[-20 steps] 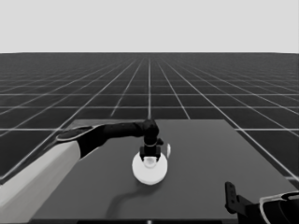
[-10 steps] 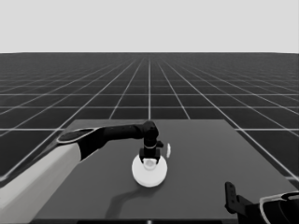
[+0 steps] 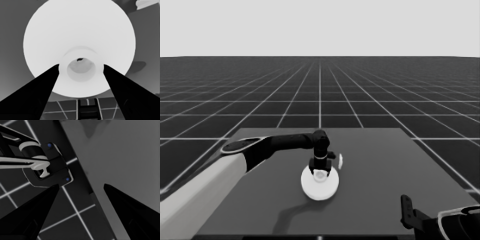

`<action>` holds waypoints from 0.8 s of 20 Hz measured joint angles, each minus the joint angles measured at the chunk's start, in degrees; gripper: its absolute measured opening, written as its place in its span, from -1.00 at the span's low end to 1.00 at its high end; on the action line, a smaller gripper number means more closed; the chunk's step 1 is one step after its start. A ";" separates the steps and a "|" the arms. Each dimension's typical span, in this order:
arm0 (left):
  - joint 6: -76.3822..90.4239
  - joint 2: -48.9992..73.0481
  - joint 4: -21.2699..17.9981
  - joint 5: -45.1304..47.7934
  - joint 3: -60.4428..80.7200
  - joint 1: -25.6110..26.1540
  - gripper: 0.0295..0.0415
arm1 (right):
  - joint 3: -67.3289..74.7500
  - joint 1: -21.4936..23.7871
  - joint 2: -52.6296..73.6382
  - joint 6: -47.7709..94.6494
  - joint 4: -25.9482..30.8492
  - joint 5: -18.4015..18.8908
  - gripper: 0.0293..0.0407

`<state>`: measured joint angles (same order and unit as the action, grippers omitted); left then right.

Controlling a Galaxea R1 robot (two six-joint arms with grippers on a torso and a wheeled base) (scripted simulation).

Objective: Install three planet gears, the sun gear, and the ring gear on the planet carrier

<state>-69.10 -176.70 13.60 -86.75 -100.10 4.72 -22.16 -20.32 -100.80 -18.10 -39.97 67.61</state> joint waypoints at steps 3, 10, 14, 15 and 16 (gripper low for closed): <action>1.50 0.00 0.00 0.00 0.00 0.00 -0.12 | 0.00 0.00 0.00 0.00 0.00 0.00 0.61; 4.99 0.01 0.00 0.00 -0.01 0.01 -0.12 | 0.00 0.00 0.00 0.00 0.00 0.00 0.61; 7.00 0.00 0.00 -0.01 0.00 0.01 -0.12 | 0.00 0.00 0.00 0.00 0.00 0.00 0.61; 7.50 0.00 -0.01 -0.01 0.00 0.01 -0.12 | 0.00 0.00 0.00 0.00 0.00 0.00 0.61; 8.00 0.00 -0.01 -0.01 0.00 0.01 -0.12 | 0.00 0.00 0.00 0.00 0.00 0.00 0.61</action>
<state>-61.10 -176.69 13.59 -86.75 -100.10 4.73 -22.16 -20.32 -100.80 -18.10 -39.97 67.61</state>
